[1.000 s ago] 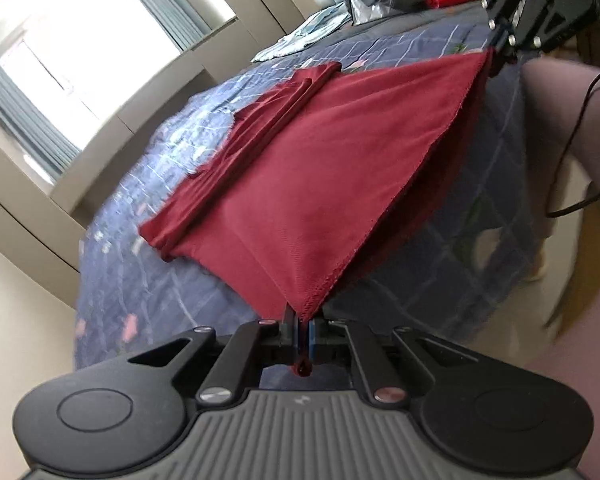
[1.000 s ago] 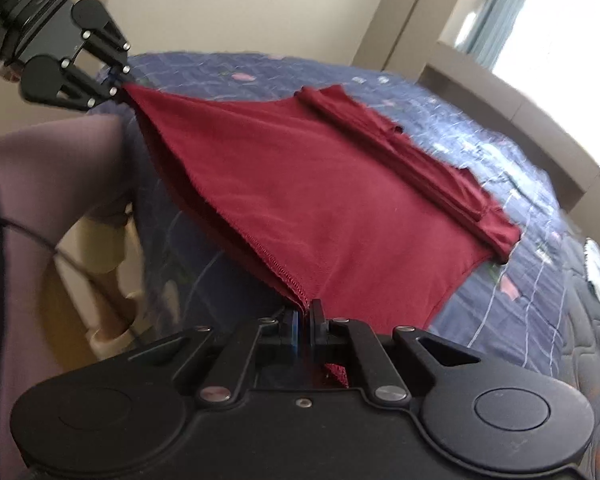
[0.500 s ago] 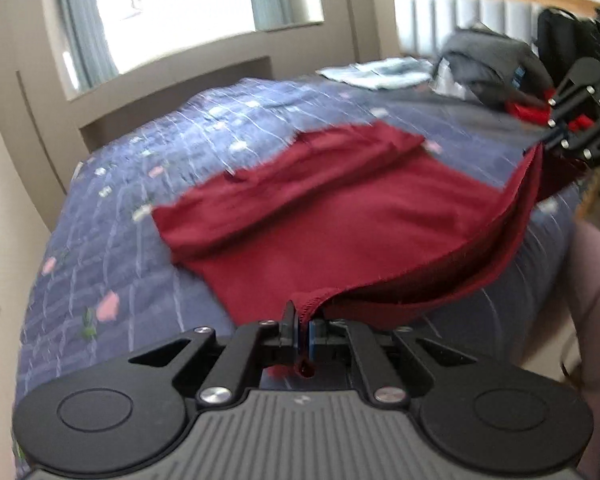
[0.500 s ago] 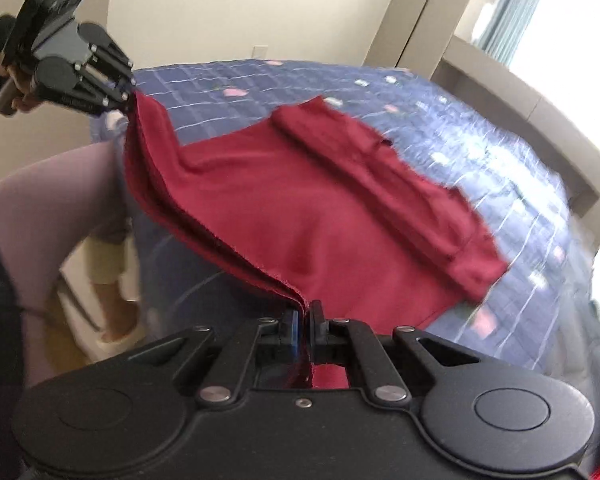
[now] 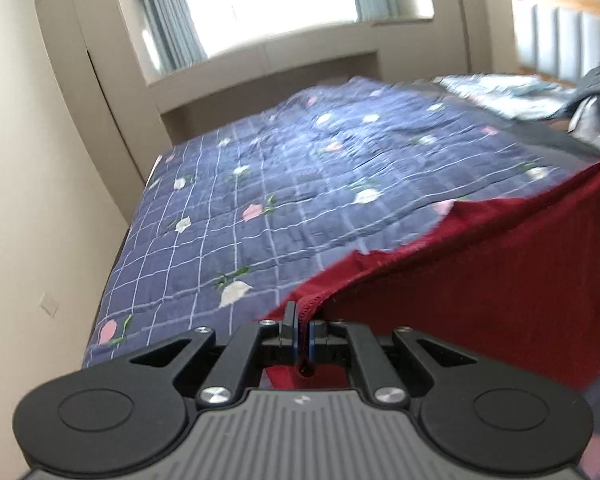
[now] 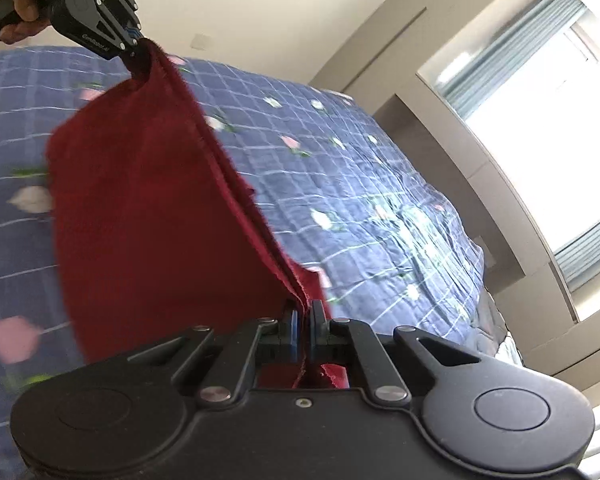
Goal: Fold small clothes
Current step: 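Lift the hem with both tools and fold it over toward the collar, then open both tools to release the folded hem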
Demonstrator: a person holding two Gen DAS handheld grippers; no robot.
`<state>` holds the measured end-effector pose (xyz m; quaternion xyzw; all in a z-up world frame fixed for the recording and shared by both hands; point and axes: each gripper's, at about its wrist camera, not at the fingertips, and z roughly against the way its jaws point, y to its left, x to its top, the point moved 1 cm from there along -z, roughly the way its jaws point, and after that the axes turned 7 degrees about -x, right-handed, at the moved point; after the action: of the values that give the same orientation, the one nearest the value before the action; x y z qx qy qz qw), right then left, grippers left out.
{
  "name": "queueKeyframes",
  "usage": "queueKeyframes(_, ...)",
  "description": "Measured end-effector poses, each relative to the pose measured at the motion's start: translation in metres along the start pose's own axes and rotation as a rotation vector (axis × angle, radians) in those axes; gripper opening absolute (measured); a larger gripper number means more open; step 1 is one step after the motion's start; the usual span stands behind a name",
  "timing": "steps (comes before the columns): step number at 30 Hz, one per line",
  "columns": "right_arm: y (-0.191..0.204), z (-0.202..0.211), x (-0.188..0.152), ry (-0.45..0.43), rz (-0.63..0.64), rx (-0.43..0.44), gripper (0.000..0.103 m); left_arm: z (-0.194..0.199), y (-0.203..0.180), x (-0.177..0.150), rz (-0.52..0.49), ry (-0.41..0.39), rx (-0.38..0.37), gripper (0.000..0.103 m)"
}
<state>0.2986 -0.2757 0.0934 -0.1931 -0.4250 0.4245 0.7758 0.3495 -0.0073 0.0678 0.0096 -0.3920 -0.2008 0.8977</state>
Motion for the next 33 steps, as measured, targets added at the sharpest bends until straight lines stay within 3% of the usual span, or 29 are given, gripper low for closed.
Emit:
queueKeyframes(6,-0.027,-0.096,0.002,0.074,-0.019,0.006,0.005,-0.086,0.013,0.032,0.057,0.087,0.021,0.004)
queueKeyframes(12,-0.021,-0.175,-0.010,0.149,-0.062,0.048,0.005,-0.153,0.027,0.032,0.106,0.186,-0.007,0.004)
queueKeyframes(18,-0.010,-0.221,-0.025,0.199,-0.112,0.086,0.008,-0.190,0.026,0.021,0.095,0.230,-0.035,0.005)
queueKeyframes(25,-0.007,-0.241,-0.036,0.198,-0.150,0.102,0.010,-0.211,0.028,0.017,0.124,0.258,-0.053,0.006)
queueKeyframes(26,-0.006,-0.242,-0.036,0.199,-0.155,0.098,0.013,-0.211,0.030,0.017,0.141,0.259,-0.057,0.010)
queueKeyframes(27,-0.007,-0.242,-0.036,0.197,-0.159,0.079,0.025,-0.211,0.032,0.017,0.163,0.260,-0.061,0.012)
queueKeyframes(28,-0.007,-0.241,-0.037,0.195,-0.163,0.054,0.044,-0.211,0.035,0.018,0.182,0.260,-0.065,0.024)
queueKeyframes(29,-0.010,-0.241,-0.038,0.196,-0.173,0.023,0.054,-0.210,0.039,0.018,0.203,0.258,-0.060,0.052)
queueKeyframes(30,-0.015,-0.240,-0.039,0.195,-0.194,-0.001,0.069,-0.208,0.043,0.019,0.227,0.254,-0.052,0.067)
queueKeyframes(31,-0.019,-0.239,-0.040,0.193,-0.217,-0.009,0.076,-0.206,0.047,0.019,0.254,0.248,-0.050,0.087)
queueKeyframes(33,-0.029,-0.233,-0.042,0.180,-0.281,-0.030,0.082,-0.200,0.055,0.018,0.322,0.223,-0.053,0.094)
